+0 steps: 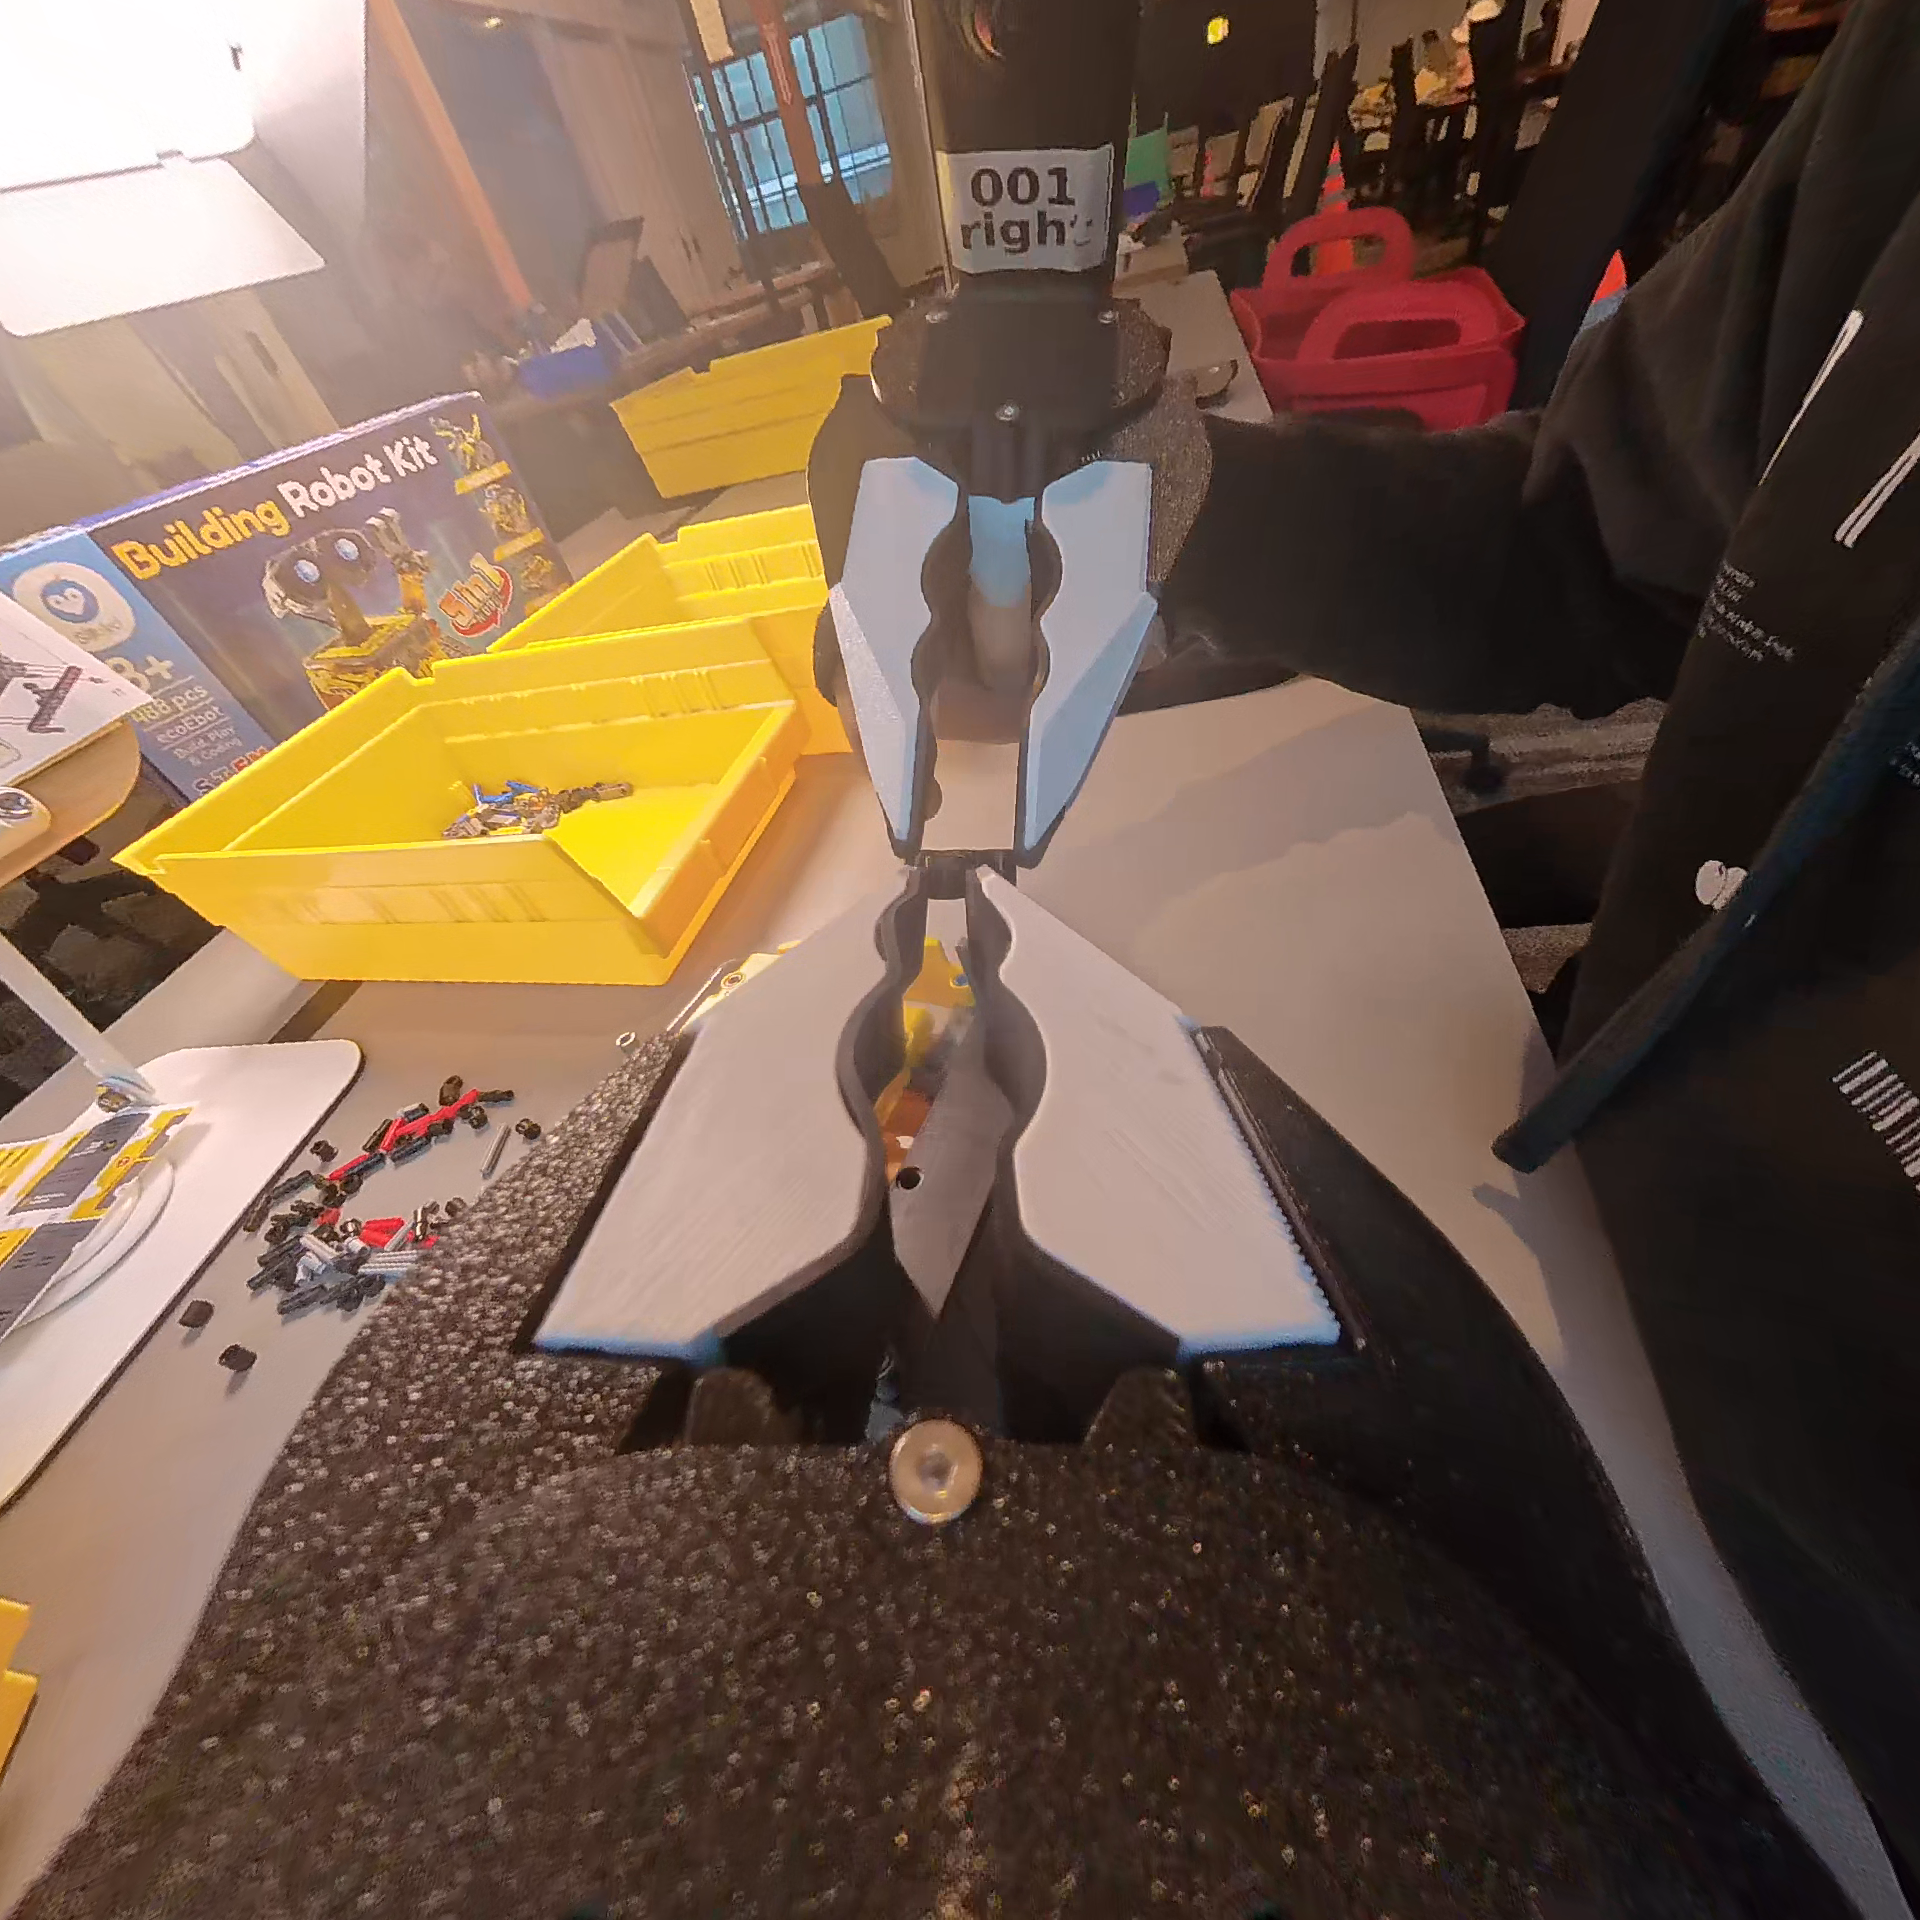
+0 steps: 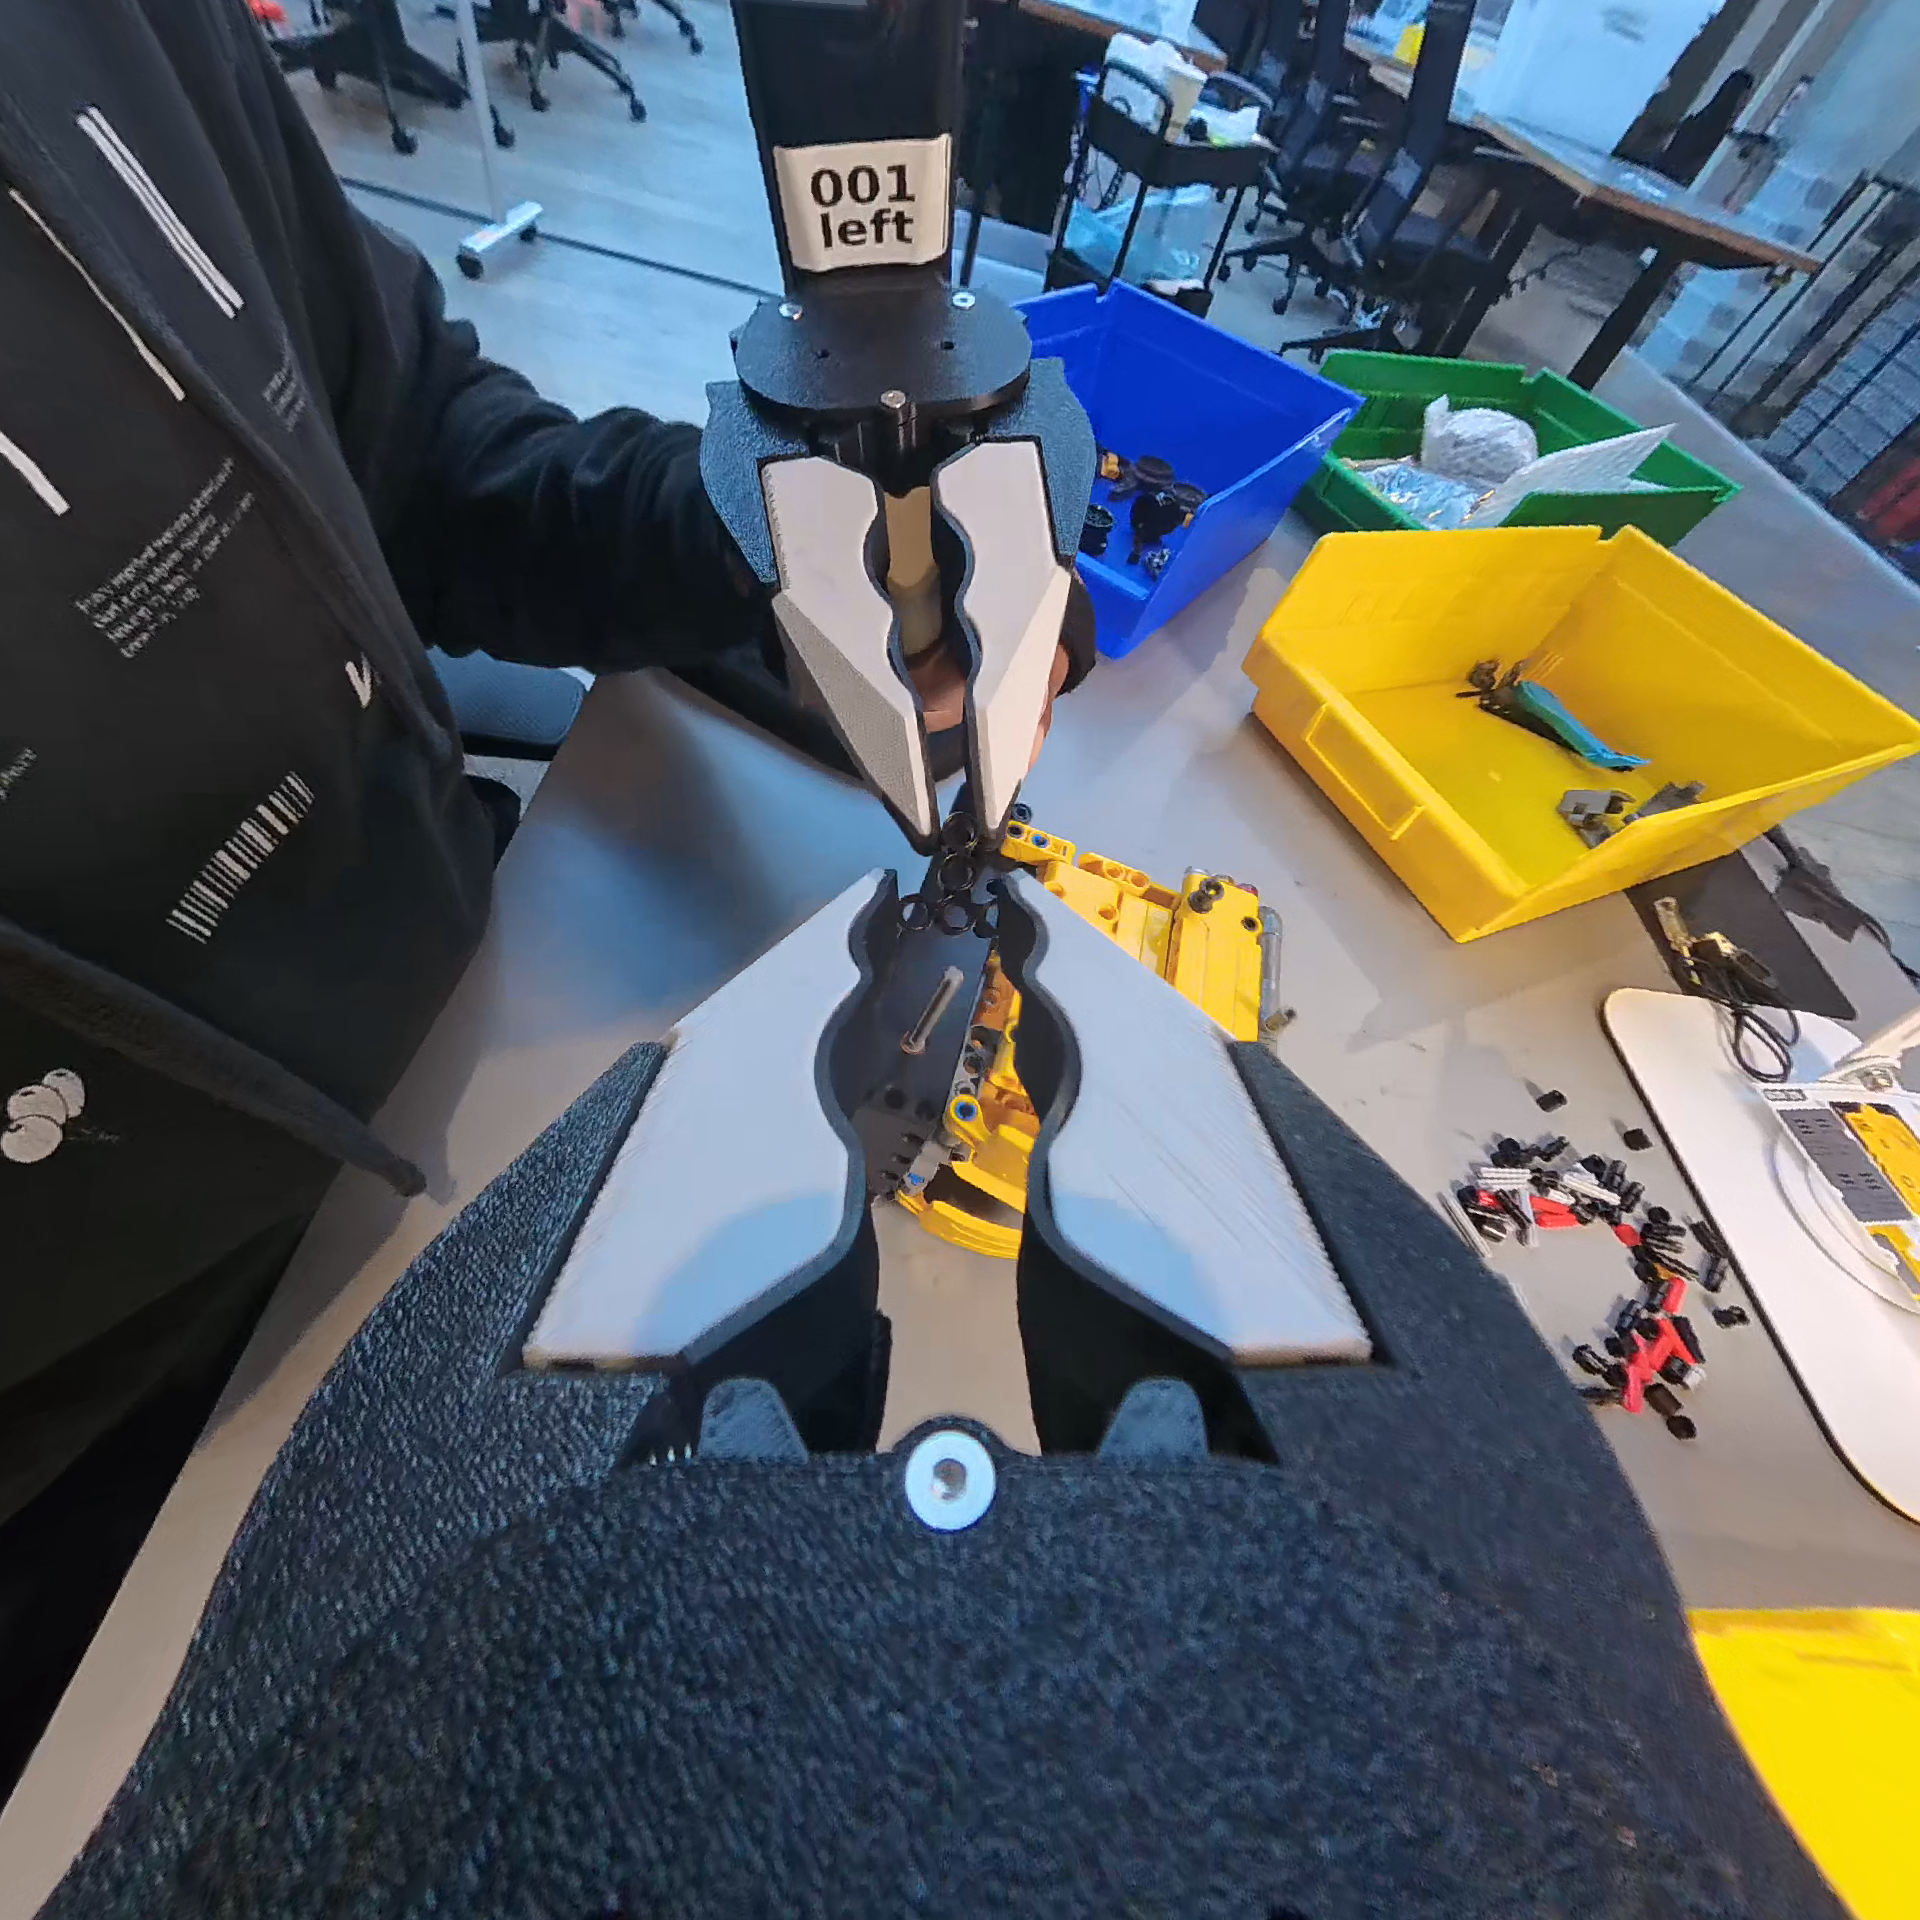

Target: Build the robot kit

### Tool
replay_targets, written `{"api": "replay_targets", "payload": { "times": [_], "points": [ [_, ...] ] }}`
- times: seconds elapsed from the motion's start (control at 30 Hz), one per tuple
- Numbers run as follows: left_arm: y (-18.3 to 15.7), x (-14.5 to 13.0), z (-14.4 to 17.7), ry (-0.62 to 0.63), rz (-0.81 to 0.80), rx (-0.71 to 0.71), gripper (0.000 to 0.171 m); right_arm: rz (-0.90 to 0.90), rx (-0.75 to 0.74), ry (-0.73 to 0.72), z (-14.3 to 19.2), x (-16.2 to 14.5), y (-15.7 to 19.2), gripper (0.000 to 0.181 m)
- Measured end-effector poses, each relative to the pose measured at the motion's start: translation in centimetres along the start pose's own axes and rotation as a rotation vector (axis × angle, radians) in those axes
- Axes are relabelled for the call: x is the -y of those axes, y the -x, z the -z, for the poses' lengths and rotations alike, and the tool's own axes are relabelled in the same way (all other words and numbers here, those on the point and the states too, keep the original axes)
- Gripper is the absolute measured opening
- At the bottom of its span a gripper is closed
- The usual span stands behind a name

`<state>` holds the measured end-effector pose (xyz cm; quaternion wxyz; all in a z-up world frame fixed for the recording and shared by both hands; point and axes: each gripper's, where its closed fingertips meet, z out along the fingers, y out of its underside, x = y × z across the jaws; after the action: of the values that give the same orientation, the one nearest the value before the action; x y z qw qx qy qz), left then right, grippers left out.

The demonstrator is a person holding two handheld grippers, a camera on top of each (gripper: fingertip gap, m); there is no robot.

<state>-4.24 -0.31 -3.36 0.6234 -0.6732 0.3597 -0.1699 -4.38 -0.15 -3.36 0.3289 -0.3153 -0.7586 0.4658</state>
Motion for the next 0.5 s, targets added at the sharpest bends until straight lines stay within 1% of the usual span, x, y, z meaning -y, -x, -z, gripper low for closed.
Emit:
{"api": "replay_targets", "payload": {
  "times": [0.33, 0.4, 0.5],
  "points": [
    [0.7, 0.6, 0.1, -0.061, -0.018, 0.055, 0.004, -0.035, -0.073, -0.057, -0.1, 0.5, -0.9, 0.021],
    [0.8, 0.8, 0.2, -0.074, -0.022, 0.066, 0.005, -0.043, -0.089, -0.065, -0.1, 0.6, -1.2, 0.025],
    [0.8, 0.9, 0.3, -0.085, -0.025, 0.073, 0.004, -0.051, -0.087, -0.08, 0.0, 0.7, -1.2, 0.025]
  ]
}}
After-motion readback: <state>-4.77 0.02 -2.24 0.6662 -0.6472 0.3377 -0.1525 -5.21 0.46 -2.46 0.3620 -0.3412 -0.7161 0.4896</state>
